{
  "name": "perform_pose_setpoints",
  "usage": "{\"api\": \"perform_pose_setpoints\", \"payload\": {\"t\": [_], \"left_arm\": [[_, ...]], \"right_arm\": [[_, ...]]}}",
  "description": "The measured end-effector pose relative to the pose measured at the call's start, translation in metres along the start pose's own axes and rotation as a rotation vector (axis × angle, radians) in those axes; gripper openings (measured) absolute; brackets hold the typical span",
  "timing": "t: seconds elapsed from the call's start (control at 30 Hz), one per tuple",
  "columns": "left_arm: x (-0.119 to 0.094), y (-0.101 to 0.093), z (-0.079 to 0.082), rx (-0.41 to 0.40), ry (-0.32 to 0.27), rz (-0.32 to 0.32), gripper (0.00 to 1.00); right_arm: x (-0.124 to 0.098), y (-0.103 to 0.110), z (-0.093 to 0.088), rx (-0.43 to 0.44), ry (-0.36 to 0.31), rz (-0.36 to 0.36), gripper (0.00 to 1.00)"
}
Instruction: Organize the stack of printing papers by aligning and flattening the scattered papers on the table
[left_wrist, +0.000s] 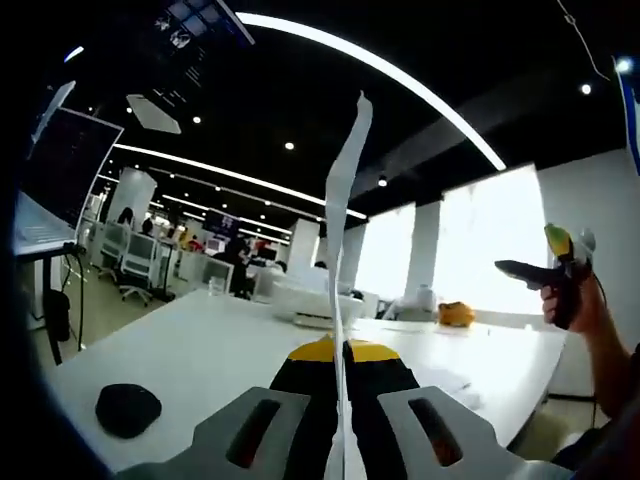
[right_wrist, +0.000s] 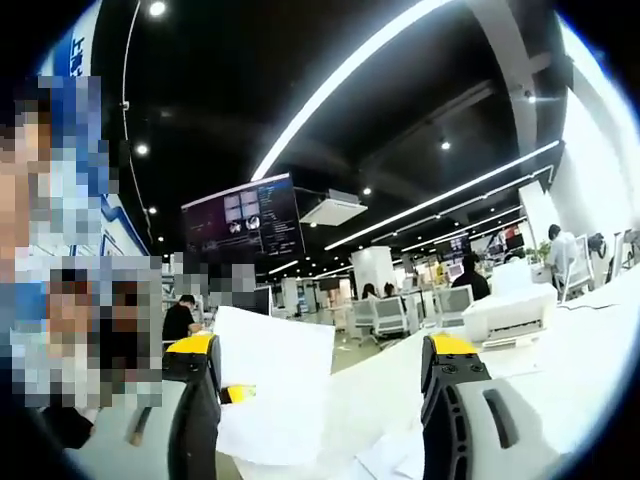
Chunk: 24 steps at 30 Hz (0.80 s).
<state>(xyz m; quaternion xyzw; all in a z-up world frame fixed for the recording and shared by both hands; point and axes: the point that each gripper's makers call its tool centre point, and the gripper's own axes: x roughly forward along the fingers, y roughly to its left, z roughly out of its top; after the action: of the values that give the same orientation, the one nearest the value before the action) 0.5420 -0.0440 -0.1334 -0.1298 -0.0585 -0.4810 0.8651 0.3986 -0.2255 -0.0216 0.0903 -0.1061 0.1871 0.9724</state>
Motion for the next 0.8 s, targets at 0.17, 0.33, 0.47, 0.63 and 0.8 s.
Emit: {"api": "perform_pose_setpoints", "payload": {"t": [0.17,0.33,0.47,0.63,0.8], "left_arm": [[-0.004,-0.006,0.016,0.059,-0.114,-0.024,0.06],[0.0,-0.001,0.009,0.073,-0.08,-0.009,0.06],[-0.001,0.0,0.006,0.092,-0.073,0.001,0.12],[-0.002,0.0,-0.002,0.083,-0.03,-0.004,0.06],[-0.004,0.001,0.003,0.071,-0.054,-0.003,0.06]], "right_arm": [[0.0,0.001,-0.005,0.001,0.011,-0.003,0.78],[-0.001,0.0,-0.007,0.007,0.017,-0.003,0.78],[-0.003,0.003,-0.006,0.006,0.017,-0.002,0.78],[-0.004,0.002,-0.007,0.002,0.028,-0.004,0.78],[-0.003,0.001,-0.006,0.002,0.027,-0.004,0.78]]}}
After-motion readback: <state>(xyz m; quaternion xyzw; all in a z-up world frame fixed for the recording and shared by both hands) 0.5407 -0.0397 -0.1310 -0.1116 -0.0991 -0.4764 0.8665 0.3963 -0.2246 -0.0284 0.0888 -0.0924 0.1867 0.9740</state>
